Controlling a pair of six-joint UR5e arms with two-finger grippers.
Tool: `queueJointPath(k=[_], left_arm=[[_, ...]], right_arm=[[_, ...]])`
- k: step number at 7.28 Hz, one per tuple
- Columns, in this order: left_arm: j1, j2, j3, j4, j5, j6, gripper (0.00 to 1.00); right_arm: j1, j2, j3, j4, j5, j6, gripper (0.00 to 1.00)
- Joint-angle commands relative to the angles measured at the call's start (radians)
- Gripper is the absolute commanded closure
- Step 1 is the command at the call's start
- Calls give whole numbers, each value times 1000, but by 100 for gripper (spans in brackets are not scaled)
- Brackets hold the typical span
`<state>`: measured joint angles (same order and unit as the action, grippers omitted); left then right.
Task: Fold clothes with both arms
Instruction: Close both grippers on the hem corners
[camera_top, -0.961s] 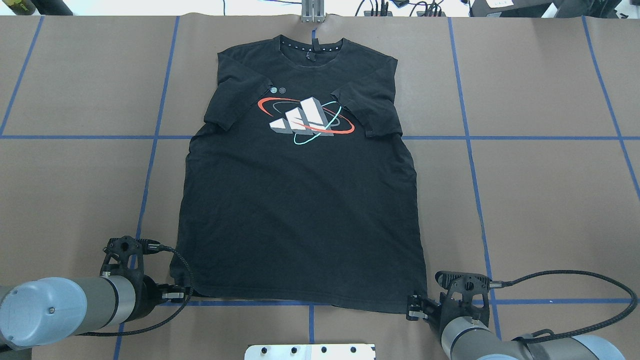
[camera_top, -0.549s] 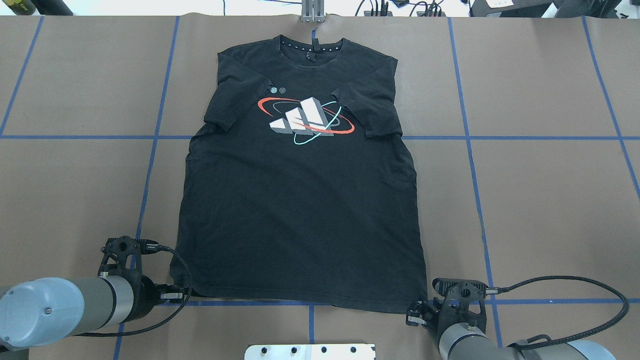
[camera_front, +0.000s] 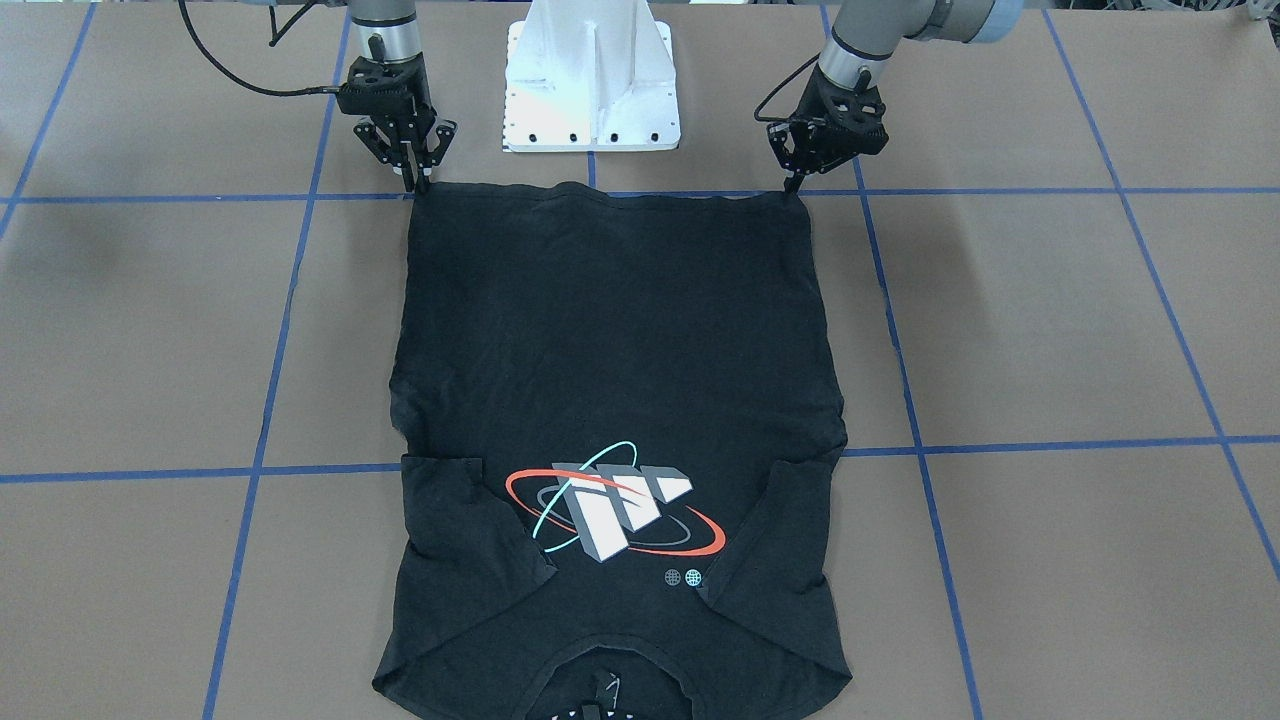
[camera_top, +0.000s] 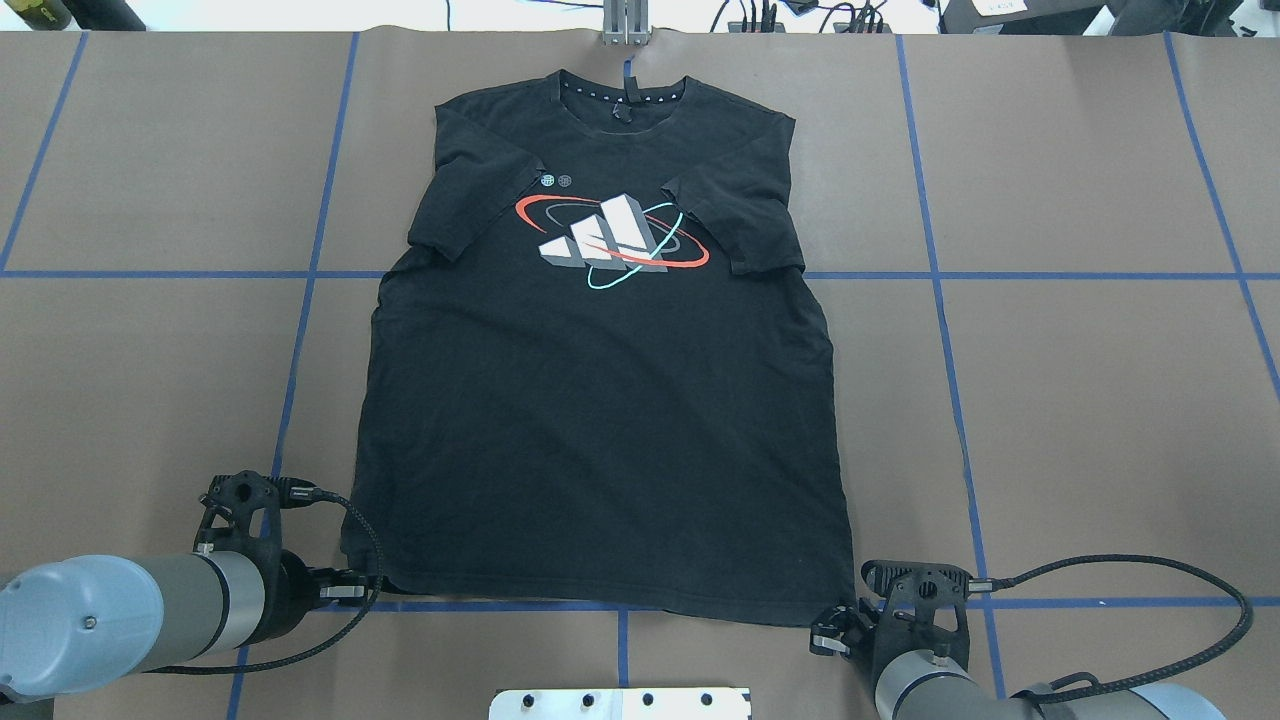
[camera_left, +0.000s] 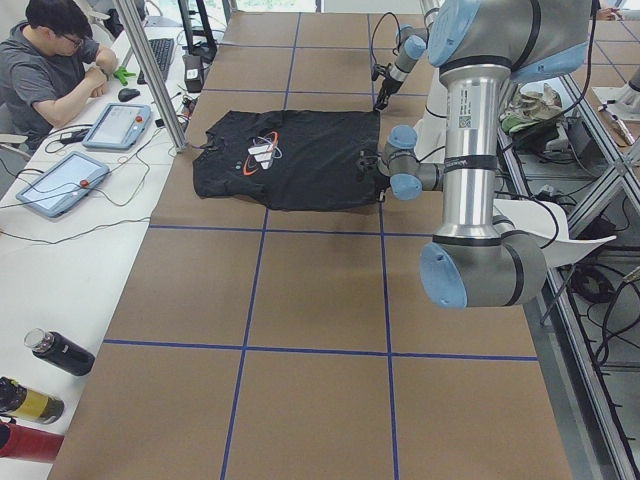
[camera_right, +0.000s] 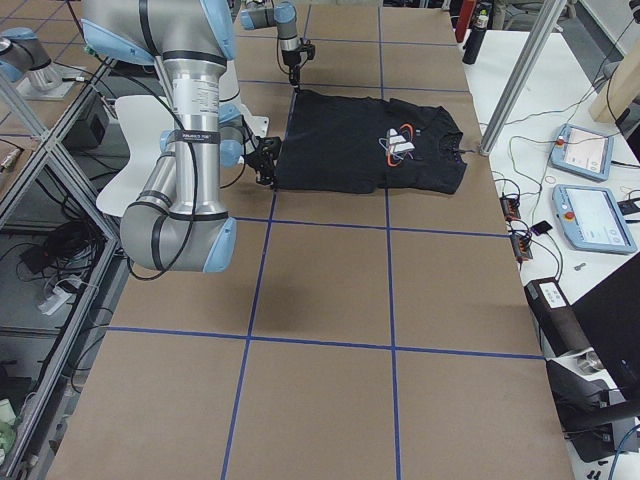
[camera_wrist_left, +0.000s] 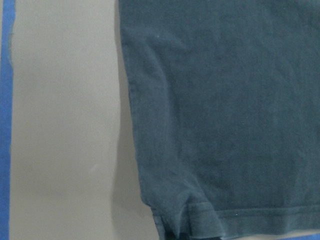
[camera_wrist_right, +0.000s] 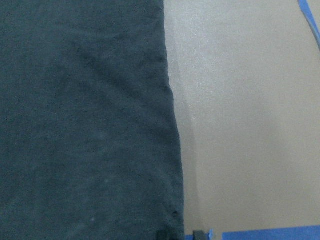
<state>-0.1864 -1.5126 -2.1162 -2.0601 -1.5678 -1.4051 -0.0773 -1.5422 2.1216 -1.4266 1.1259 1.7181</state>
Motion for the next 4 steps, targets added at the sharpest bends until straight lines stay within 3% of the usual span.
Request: queueJointPath(k=[1, 4], left_arm=[[-1, 2, -5, 0, 0, 0, 100], [1, 2, -4, 0, 0, 0, 100]], right_arm=[[-1, 2, -2, 0, 2, 0, 72], [-1, 2, -3, 0, 0, 0, 74]])
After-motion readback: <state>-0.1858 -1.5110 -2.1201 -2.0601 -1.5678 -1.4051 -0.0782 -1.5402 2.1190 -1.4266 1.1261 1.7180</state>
